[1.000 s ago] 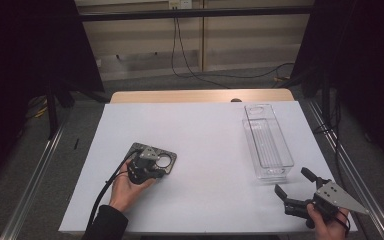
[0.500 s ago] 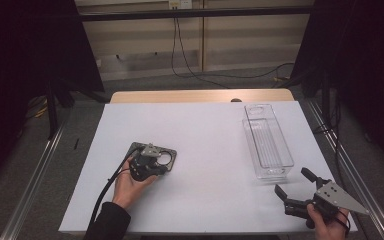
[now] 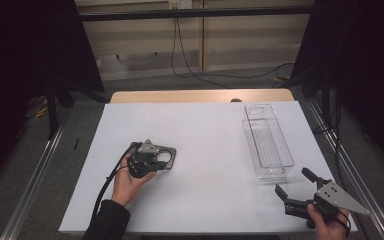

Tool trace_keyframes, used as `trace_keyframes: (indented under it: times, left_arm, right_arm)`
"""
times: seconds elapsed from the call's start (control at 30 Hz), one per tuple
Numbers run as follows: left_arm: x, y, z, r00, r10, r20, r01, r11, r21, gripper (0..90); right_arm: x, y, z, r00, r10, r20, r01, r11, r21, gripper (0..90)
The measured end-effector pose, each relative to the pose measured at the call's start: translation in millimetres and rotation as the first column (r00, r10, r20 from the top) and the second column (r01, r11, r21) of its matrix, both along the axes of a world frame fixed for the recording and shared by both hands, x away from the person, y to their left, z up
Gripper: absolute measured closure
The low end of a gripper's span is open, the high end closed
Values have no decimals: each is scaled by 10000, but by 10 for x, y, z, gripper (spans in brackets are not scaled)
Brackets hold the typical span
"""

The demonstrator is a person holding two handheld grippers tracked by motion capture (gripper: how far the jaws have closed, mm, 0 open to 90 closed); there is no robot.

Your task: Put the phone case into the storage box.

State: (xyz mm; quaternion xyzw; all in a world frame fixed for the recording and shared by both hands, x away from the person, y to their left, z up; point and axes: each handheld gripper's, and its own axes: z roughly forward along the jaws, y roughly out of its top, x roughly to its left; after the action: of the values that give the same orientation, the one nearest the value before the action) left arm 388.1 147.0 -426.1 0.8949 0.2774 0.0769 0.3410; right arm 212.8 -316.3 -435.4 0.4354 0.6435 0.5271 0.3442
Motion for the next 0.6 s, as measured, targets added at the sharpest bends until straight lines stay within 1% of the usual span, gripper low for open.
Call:
trace_keyframes:
  times: [0.03,0.1,0.17,0.23,0.4,0.47,0.5,0.6]
  left_arm:
    - [0,12,18,9999,-35,133,35,10000,-4,900]
    - [2,37,39,9997,68,230,-64,9998,-182,900]
    - [16,76,65,9992,123,372,-113,9996,-268,900]
    - [41,137,98,9990,221,387,-199,9982,-572,900]
    - [93,263,193,9968,515,608,-471,9963,-714,900]
    - [123,311,238,9966,560,602,-500,9940,-970,900]
    - [136,327,265,9960,608,651,-550,9946,-879,900]
    - [197,346,334,9957,546,744,-504,9971,-571,900]
  right_arm:
    - [-2,1,1,10000,-1,-3,1,10000,-2,0]
    - [-4,-1,2,10000,-28,5,28,10000,-27,0]
    - [-5,-2,2,10000,-52,-23,52,10000,-19,0]
    - [-6,-2,3,10000,-63,-13,63,10000,-51,0]
    - [-5,3,1,10000,-61,-14,61,9999,-93,0]
    - [-7,-1,2,10000,-93,0,93,9999,-89,0]
    - [-10,-6,1,9999,-133,25,133,9999,-51,0]
    - [-9,-14,-1,9998,-179,23,179,9998,7,0]
